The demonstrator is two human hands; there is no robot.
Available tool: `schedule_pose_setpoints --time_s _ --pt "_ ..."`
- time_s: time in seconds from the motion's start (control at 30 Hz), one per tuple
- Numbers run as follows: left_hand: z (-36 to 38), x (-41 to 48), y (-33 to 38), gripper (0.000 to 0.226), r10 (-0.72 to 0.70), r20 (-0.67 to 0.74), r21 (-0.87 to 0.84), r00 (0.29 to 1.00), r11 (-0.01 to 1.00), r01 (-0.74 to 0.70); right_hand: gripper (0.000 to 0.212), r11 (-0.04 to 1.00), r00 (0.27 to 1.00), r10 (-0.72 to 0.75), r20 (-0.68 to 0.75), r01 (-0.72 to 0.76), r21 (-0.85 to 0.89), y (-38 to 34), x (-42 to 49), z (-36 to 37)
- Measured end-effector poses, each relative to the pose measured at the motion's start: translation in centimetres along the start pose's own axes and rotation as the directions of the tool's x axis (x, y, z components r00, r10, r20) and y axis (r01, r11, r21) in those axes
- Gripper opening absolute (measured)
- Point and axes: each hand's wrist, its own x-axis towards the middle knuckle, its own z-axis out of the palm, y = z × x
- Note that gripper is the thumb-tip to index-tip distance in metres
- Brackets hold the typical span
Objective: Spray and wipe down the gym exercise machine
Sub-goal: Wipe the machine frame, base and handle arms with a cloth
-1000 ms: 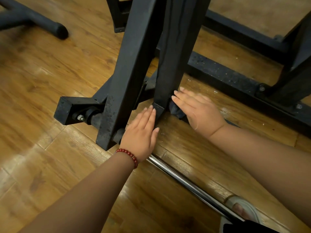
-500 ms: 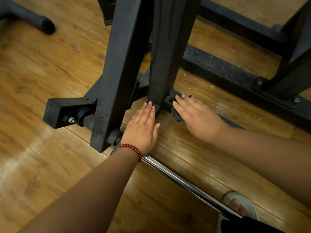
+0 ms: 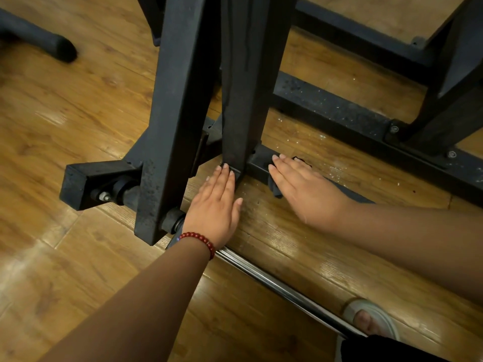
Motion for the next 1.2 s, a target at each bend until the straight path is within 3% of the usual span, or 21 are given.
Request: schedule_pose_setpoints --time_s 0.17,0.37,0.6,0.77,0.9,1.1,1.2 --pt "0.0 0.0 0.1 0.072 -0.011 -0.015 -0.013 1.000 1.000 0.011 0.067 0.984 0.993 0.115 -0.035 -0.110 0.138 -2.2 3.6 -0.4" --pt "0.0 0.2 0.1 0.073 -0.012 -0.005 -0.020 1.000 1.000 0.012 0.077 0.999 0.999 -0.043 0.008 0.042 0.033 1.0 0.3 0.5" --pt "0.0 0.2 0.0 0.064 -0.013 -0.032 -0.059 0.999 0.998 0.011 0.064 0.980 0.994 0.059 -0.096 -0.040 0.193 -0.8 4.4 0.3" --pt "-0.1 0.2 0.1 0.063 -0.013 -0.037 -0.064 0.999 0.998 0.010 0.072 0.994 0.998 -0.056 -0.004 0.056 0.094 2.7 -0.1 0.8" --pt "0.0 0.2 0.1 0.067 -0.014 -0.019 -0.038 1.000 0.999 0.014 0.069 0.994 0.999 -0.028 -0.025 0.030 0.106 3.0 -1.7 1.1" --pt "0.3 0.2 0.0 0.062 -0.007 -0.040 -0.020 0.999 1.000 0.006 0.061 0.978 0.997 0.079 -0.013 -0.075 0.195 0.0 4.5 -0.9" --pt "0.3 0.2 0.0 0.062 -0.003 -0.047 -0.013 0.999 1.000 0.002 0.058 0.986 1.000 0.024 -0.010 -0.023 0.166 0.6 4.1 -1.3"
